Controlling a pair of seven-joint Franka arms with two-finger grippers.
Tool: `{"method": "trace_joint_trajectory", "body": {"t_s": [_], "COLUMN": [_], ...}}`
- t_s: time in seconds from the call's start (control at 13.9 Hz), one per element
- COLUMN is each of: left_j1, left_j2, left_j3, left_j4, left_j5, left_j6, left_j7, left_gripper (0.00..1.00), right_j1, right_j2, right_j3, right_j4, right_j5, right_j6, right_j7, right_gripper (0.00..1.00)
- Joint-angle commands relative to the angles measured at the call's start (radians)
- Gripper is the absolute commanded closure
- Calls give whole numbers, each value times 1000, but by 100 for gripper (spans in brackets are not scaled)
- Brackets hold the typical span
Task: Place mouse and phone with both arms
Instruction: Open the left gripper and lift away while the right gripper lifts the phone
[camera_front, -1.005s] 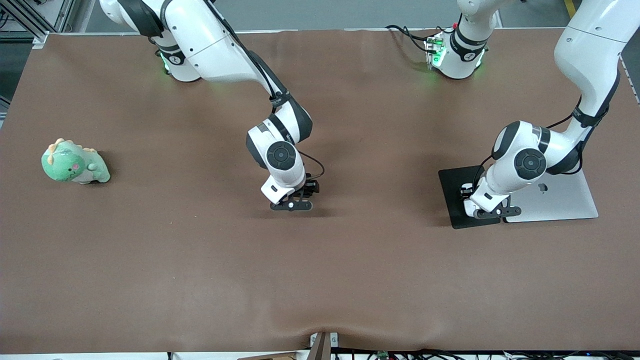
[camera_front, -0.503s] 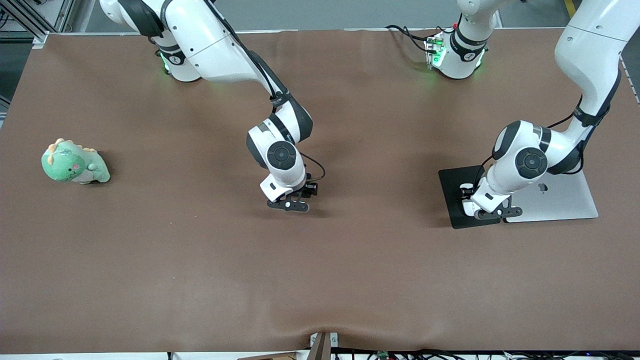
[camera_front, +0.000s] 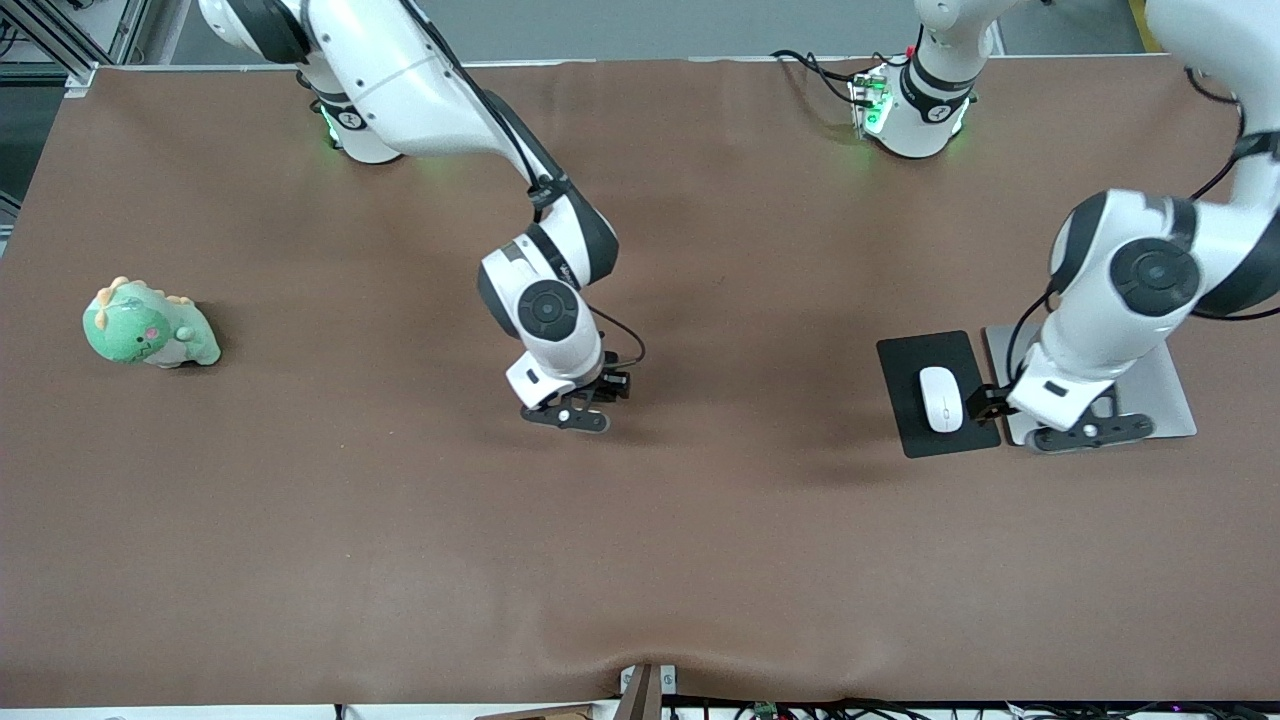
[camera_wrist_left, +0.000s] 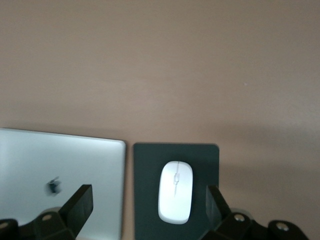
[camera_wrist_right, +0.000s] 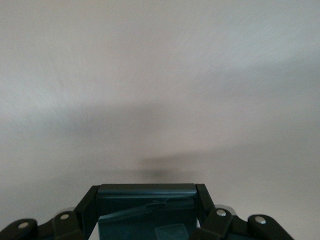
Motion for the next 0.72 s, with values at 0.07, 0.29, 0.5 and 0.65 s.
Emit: {"method": "trace_joint_trajectory", "body": {"t_s": [0.07, 0.29, 0.5, 0.65], "left_j1": [9, 10, 33, 35], "left_j2": [0, -18, -115, -122], "left_j3": [-57, -60, -55, -57], "left_j4": [235, 365, 375, 375], "left_j5": [-79, -191, -265, -267], "left_j6": [-294, -454, -465, -493], "left_j7": [70, 114, 147, 154], "left_gripper": [0, 0, 0, 0], "right_j1": [-135, -279, -405, -506], "right_j2": [-184, -282, -356, -364], "right_j3": [16, 16, 16, 15], "right_j4": [-74, -178, -275, -311], "right_j5": [-7, -7, -8, -14], "right_j6": [-142, -168, -165, -157], "right_j7": [-77, -307, -490, -637], "right_gripper": [100, 100, 100, 100]}}
